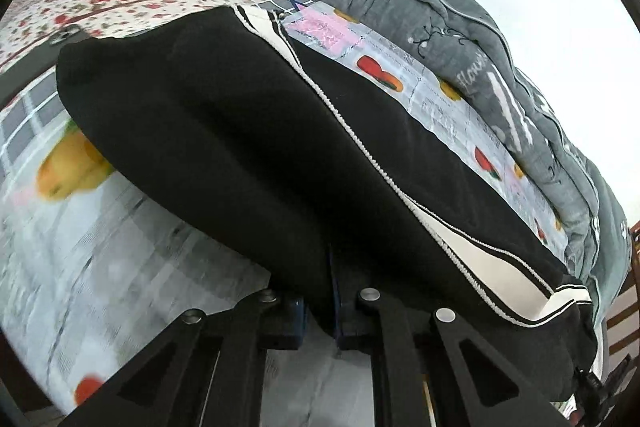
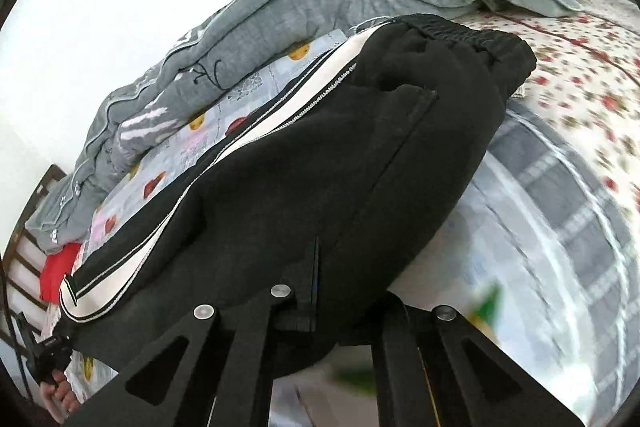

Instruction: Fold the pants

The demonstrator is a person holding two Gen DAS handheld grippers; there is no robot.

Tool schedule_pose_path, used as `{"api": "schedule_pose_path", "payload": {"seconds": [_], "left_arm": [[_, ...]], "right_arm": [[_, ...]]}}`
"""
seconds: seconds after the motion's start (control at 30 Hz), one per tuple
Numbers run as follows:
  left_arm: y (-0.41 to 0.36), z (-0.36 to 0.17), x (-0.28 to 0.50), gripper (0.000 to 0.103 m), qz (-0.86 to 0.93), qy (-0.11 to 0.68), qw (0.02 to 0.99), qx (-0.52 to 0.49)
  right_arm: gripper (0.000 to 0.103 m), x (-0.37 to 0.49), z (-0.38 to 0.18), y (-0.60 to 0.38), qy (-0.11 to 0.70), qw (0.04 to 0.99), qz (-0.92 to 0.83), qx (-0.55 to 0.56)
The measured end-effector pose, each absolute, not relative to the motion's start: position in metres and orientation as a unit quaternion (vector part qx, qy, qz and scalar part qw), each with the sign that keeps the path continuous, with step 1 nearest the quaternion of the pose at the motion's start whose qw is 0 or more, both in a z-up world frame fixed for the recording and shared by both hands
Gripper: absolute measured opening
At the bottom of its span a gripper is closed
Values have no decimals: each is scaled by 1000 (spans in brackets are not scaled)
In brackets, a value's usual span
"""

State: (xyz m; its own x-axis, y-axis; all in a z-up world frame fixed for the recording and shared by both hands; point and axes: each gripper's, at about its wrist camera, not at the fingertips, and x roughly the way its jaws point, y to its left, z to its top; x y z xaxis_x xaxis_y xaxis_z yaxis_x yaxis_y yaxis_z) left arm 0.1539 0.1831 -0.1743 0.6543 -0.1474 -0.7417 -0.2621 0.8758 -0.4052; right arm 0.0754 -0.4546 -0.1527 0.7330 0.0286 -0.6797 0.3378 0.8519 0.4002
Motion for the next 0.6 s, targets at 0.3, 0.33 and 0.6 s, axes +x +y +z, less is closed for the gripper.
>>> {"api": "schedule_pose_path", "payload": {"seconds": [0.3,0.33,0.6], "left_arm": [[178,-171,95,17,39,425,875,-229],[177,-169,90,18,41,428,874,-227],[171,-139,54,33,57,411,891,-184]], "right_arm": [[12,4,-151,-456,380,891,-79,234],[15,-4,-149,-458,381,892,-78,231],[23,-50,-112,-462,351,913,-128,164]]}}
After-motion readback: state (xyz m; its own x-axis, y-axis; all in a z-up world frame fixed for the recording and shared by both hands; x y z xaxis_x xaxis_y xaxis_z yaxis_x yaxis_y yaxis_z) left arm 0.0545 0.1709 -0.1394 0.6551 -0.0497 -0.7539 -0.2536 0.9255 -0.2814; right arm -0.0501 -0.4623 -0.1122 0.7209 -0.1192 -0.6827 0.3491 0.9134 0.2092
